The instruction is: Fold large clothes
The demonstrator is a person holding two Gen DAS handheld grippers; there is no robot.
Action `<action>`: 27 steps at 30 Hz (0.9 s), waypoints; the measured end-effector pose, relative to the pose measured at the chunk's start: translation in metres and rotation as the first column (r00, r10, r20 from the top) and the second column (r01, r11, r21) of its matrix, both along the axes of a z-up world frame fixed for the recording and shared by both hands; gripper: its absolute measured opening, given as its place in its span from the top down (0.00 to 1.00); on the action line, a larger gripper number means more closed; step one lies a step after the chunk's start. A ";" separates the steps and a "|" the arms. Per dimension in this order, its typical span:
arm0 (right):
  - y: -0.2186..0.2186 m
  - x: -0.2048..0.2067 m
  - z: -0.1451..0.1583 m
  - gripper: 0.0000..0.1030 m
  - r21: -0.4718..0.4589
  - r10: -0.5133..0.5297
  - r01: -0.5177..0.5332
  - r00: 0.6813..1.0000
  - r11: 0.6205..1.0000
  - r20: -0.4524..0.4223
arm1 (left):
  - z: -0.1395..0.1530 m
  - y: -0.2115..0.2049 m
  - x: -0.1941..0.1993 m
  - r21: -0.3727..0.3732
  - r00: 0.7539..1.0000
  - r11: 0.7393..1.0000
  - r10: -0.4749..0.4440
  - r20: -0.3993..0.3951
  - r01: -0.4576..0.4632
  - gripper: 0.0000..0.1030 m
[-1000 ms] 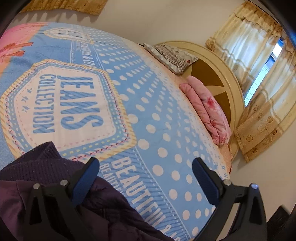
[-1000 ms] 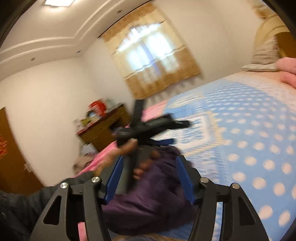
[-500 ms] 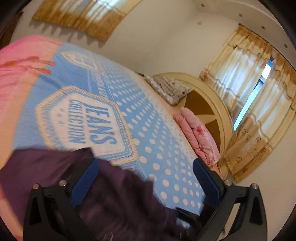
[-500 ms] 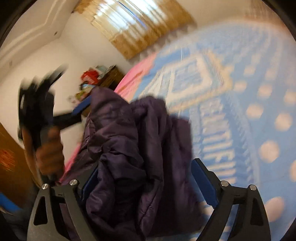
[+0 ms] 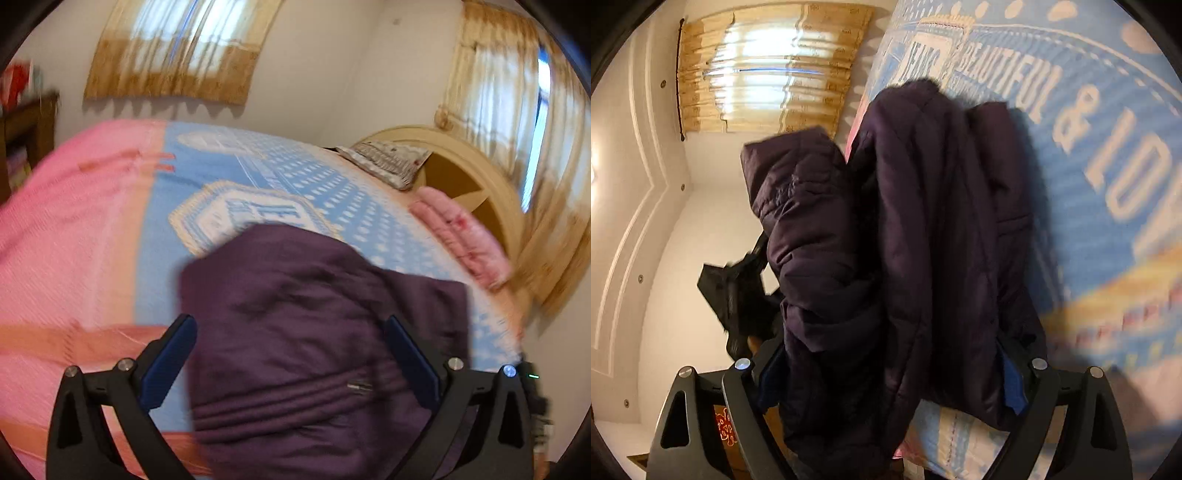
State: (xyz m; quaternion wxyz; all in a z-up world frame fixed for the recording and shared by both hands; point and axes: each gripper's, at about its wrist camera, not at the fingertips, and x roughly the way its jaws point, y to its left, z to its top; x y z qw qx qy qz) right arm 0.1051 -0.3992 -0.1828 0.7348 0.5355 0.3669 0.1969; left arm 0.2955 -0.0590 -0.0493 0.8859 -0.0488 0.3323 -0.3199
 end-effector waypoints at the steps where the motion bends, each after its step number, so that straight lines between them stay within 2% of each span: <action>1: 0.002 -0.002 0.001 0.11 -0.021 0.007 -0.007 1.000 1.000 0.004 | 0.000 0.001 0.002 0.028 1.000 1.000 0.006 0.003 -0.006 0.00; 3: -0.001 -0.002 0.011 0.11 -0.157 0.024 -0.020 1.000 0.987 0.020 | -0.005 -0.002 0.004 0.051 1.000 0.999 -0.011 -0.011 0.012 0.00; 5: -0.010 -0.007 0.028 0.11 -0.255 -0.003 0.009 1.000 0.967 0.025 | -0.016 -0.014 0.005 0.078 0.997 0.995 -0.060 -0.056 0.064 0.00; 6: -0.012 -0.012 0.048 0.11 -0.365 -0.026 0.047 0.998 0.930 0.063 | -0.021 -0.016 0.003 0.088 0.996 0.994 -0.062 -0.061 0.067 0.00; 7: -0.011 -0.016 0.063 0.11 -0.436 -0.043 0.081 0.994 0.896 0.097 | -0.024 -0.020 0.002 0.108 0.997 0.992 -0.056 -0.062 0.062 0.00; 8: -0.011 -0.022 0.089 0.11 -0.522 -0.074 0.153 0.983 0.839 0.168 | -0.024 -0.022 -0.001 0.126 0.998 0.991 -0.049 -0.041 0.054 0.00; 9: -0.010 -0.024 0.109 0.11 -0.554 -0.092 0.209 0.968 0.806 0.232 | -0.023 -0.022 -0.006 0.136 0.999 0.990 -0.045 -0.021 0.048 0.00; 11: -0.001 -0.026 0.154 0.11 -0.568 -0.082 0.315 0.914 0.760 0.398 | -0.024 -0.024 -0.007 0.142 0.999 0.989 -0.034 -0.014 0.035 0.00; 12: 0.004 -0.024 0.168 0.11 -0.551 -0.055 0.326 0.891 0.768 0.451 | -0.026 -0.025 -0.008 0.141 0.999 0.989 -0.031 -0.020 0.034 0.00; 14: 0.022 -0.005 0.188 0.11 -0.467 0.034 0.271 0.837 0.842 0.547 | -0.029 -0.026 -0.008 0.151 1.000 0.988 -0.019 -0.018 0.022 0.00; 15: 0.031 0.009 0.191 0.11 -0.440 0.052 0.241 0.829 0.865 0.557 | -0.029 -0.026 -0.011 0.158 1.000 0.987 -0.018 -0.011 0.020 0.00; 16: 0.035 0.020 0.189 0.11 -0.416 0.059 0.213 0.832 0.884 0.551 | -0.028 -0.026 -0.013 0.167 1.000 0.986 -0.012 -0.002 0.013 0.00; 18: 0.038 0.061 0.171 0.11 -0.262 0.057 0.089 0.863 0.961 0.501 | -0.027 -0.027 -0.017 0.182 1.000 0.983 -0.006 0.018 0.002 0.00; 19: 0.035 0.071 0.161 0.11 -0.225 0.028 0.089 0.882 0.970 0.470 | -0.026 -0.026 -0.018 0.185 1.000 0.983 -0.001 0.023 -0.003 0.00; 20: 0.026 0.084 0.146 0.11 -0.182 -0.027 0.110 0.914 0.977 0.405 | -0.026 -0.024 -0.018 0.183 1.000 0.983 0.004 0.027 -0.009 0.00; 21: 0.015 0.093 0.131 0.11 -0.148 -0.078 0.140 0.929 0.979 0.362 | -0.027 -0.022 -0.017 0.181 1.000 0.983 0.010 0.026 -0.015 0.00; 24: -0.009 0.096 0.095 0.12 -0.157 -0.200 0.252 0.936 0.955 0.288 | -0.030 -0.015 -0.013 0.147 0.998 0.988 0.055 -0.003 -0.054 0.00; 25: -0.009 0.098 0.085 0.13 -0.157 -0.198 0.247 0.940 0.956 0.276 | -0.033 -0.013 -0.010 0.126 0.997 0.990 0.065 -0.031 -0.061 0.00; 27: -0.003 0.097 0.073 0.13 -0.259 -0.161 0.245 0.938 0.934 0.306 | -0.042 -0.016 -0.005 0.102 0.995 0.994 0.054 -0.088 -0.045 0.00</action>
